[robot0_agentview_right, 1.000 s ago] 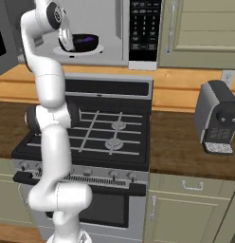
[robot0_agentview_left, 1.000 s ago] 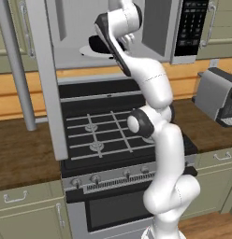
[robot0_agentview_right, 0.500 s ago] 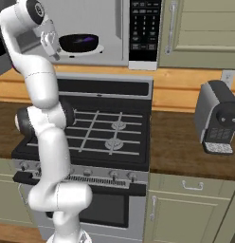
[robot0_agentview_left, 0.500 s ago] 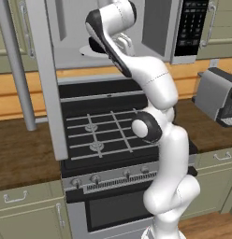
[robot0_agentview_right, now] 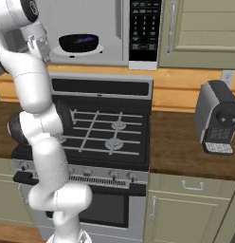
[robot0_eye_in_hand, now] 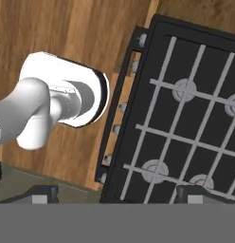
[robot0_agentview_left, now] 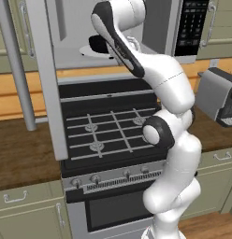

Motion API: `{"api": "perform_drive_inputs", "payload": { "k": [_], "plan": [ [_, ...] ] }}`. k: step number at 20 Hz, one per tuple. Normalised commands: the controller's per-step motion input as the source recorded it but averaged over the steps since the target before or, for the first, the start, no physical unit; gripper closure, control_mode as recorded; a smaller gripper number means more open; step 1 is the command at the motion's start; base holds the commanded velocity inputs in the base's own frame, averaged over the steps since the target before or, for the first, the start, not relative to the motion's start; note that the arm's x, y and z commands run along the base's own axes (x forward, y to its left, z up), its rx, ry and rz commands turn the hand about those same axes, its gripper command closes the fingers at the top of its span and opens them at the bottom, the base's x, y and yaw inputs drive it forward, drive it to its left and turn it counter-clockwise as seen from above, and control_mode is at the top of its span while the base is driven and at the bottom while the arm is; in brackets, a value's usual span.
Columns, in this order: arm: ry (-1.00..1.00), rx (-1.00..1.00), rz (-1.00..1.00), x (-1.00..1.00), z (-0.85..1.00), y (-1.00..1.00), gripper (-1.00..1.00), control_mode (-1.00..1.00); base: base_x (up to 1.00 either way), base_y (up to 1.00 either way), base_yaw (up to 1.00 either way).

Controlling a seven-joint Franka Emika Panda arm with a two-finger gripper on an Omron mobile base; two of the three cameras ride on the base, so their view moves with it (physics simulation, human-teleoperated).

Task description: Pick the eggplant from the sink and place it in the bowl. Then pick the bowl and place it in the microwave. Then close the microwave door and press the start button.

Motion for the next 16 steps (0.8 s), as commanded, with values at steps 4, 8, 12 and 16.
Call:
{"api": "perform_drive_inputs", "payload": {
  "k": [4, 8, 12, 16],
  "plan": [
    [0.36, 0.12, 0.00, -1.00, -0.33, -0.27, -1.00, -1.00, 0.00, 0.00, 0.00],
    [0.16, 0.00, 0.00, -1.00, -0.84, -0.07, -1.00, -1.00, 0.00, 0.00, 0.00],
    [0.01, -0.03, 0.02, -1.00, -0.89, 0.00, -1.00, -1.00, 0.00, 0.00, 0.00],
    [-0.13, -0.05, 0.07, -1.00, -1.00, 0.00, -1.00, -1.00, 0.00, 0.00, 0.00]
  ]
}}
